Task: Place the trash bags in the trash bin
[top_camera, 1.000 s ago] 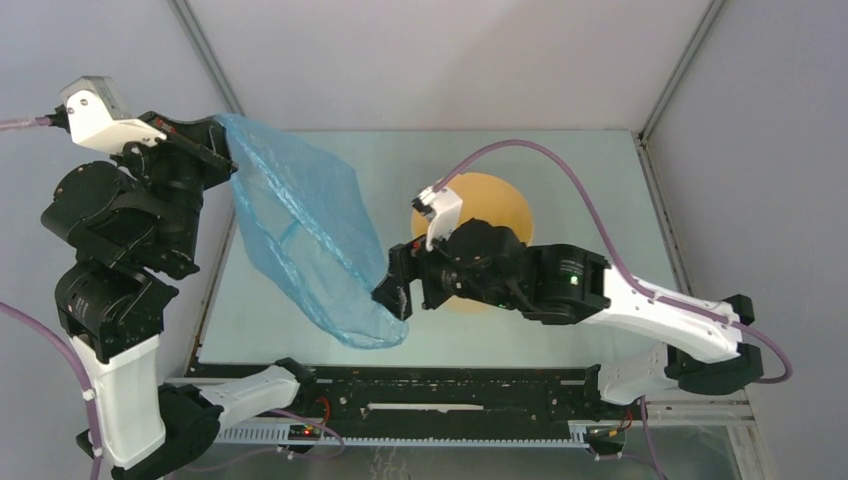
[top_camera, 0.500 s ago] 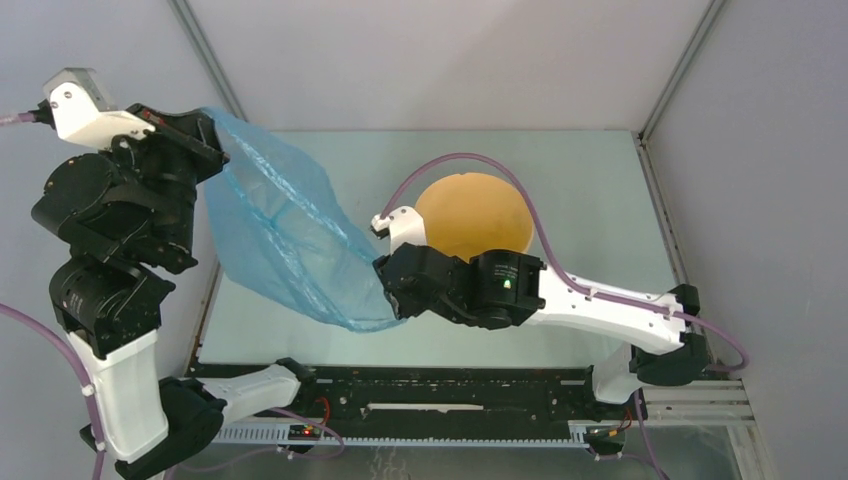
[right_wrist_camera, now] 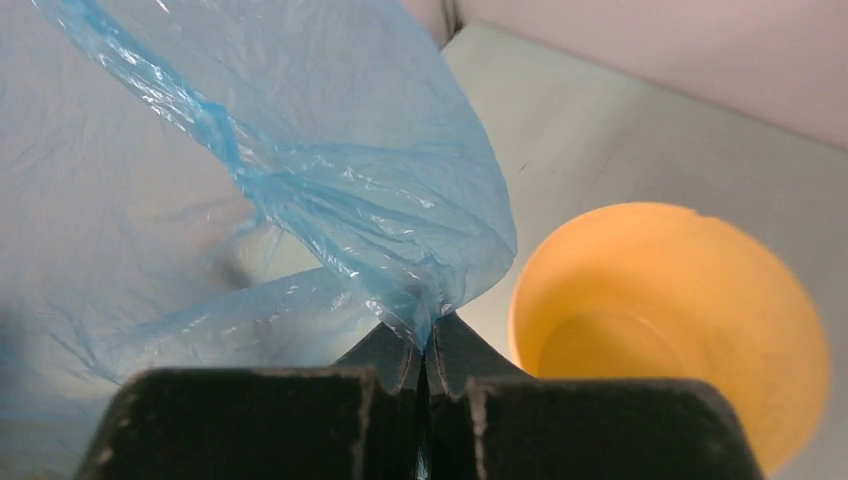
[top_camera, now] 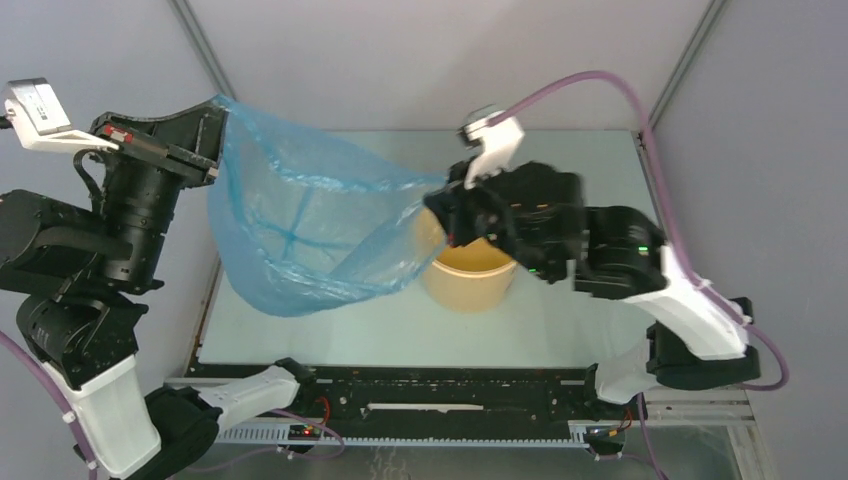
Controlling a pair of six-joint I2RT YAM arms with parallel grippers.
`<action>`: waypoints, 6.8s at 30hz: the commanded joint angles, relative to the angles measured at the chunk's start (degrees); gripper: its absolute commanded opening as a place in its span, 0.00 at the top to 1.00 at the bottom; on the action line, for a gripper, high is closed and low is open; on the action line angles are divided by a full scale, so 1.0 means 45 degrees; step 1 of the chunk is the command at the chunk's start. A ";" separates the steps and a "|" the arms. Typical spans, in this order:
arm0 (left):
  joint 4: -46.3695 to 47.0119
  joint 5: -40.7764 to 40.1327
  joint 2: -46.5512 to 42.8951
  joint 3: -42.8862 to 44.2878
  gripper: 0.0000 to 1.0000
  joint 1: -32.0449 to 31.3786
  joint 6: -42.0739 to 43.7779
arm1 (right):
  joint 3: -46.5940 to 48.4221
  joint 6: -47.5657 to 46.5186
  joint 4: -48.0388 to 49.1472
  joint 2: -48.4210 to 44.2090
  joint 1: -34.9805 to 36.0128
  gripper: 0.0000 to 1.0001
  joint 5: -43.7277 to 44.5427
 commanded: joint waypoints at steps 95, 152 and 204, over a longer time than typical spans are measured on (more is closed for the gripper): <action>0.4144 0.8136 0.1357 -0.8068 1.00 0.1644 -0.6869 | -0.5447 0.7774 0.4829 -0.1327 -1.8456 0.00 -1.8070; 0.5106 0.9033 0.2859 -0.8172 1.00 0.1623 -0.7577 | -0.5703 0.1243 -0.2393 -0.2882 -1.2773 0.08 -1.1357; 0.3138 0.9765 0.1213 -0.7855 0.08 0.3248 -0.5819 | -0.8302 0.2911 -0.1175 -0.5352 -1.3868 1.00 -1.2332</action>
